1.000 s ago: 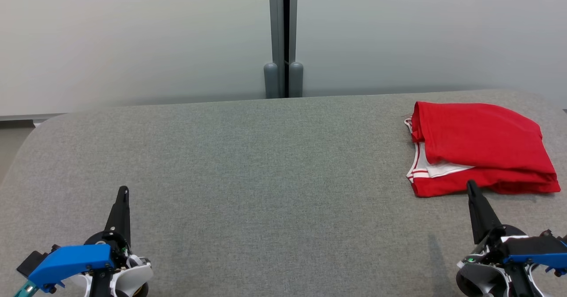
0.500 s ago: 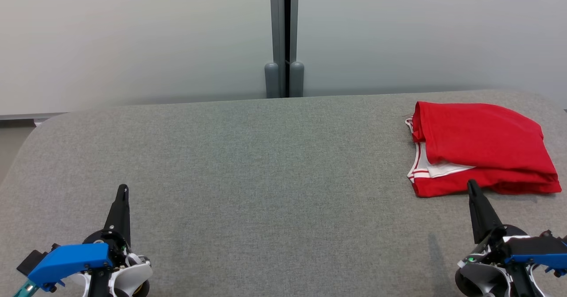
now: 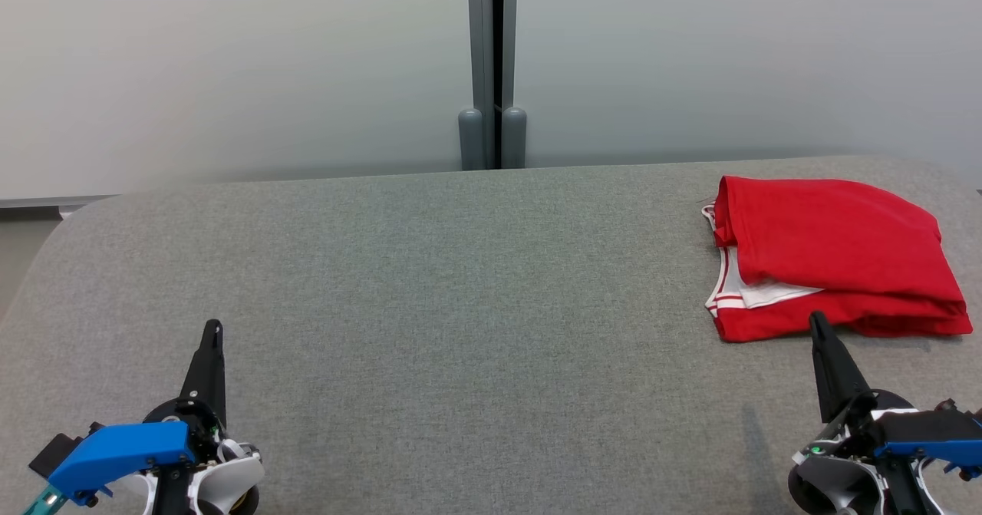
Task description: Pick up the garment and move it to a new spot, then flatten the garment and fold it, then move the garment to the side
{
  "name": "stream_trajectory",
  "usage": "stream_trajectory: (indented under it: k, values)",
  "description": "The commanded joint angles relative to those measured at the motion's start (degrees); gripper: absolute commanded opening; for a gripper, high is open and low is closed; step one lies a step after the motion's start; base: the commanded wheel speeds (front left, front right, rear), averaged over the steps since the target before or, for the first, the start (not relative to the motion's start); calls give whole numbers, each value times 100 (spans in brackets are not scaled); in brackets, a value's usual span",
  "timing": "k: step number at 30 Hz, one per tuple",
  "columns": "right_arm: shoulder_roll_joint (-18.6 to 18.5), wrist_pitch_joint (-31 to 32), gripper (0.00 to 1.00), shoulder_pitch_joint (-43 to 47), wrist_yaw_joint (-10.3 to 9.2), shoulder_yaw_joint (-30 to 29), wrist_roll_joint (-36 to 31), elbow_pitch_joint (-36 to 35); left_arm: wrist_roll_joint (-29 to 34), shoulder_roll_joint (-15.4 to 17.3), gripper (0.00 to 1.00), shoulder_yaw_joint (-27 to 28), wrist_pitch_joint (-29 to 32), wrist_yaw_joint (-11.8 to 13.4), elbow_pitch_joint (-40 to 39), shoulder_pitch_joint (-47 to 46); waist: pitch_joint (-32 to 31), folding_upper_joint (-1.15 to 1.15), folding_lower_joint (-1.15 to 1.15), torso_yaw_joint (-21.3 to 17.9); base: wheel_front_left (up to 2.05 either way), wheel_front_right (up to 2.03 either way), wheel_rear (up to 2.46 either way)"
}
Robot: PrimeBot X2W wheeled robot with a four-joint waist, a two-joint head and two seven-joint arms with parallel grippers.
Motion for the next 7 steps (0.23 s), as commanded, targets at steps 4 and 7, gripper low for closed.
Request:
stream_trajectory:
  k: [4, 7]
  values:
    - [10, 18, 0, 68, 0, -14, 14, -21, -18, -5, 0, 13, 23, -16, -18, -53, 0, 0, 0, 0, 0, 0, 0]
    - [10, 18, 0, 67, 0, -14, 14, -21, -18, -5, 0, 13, 23, -16, -19, -53, 0, 0, 0, 0, 0, 0, 0]
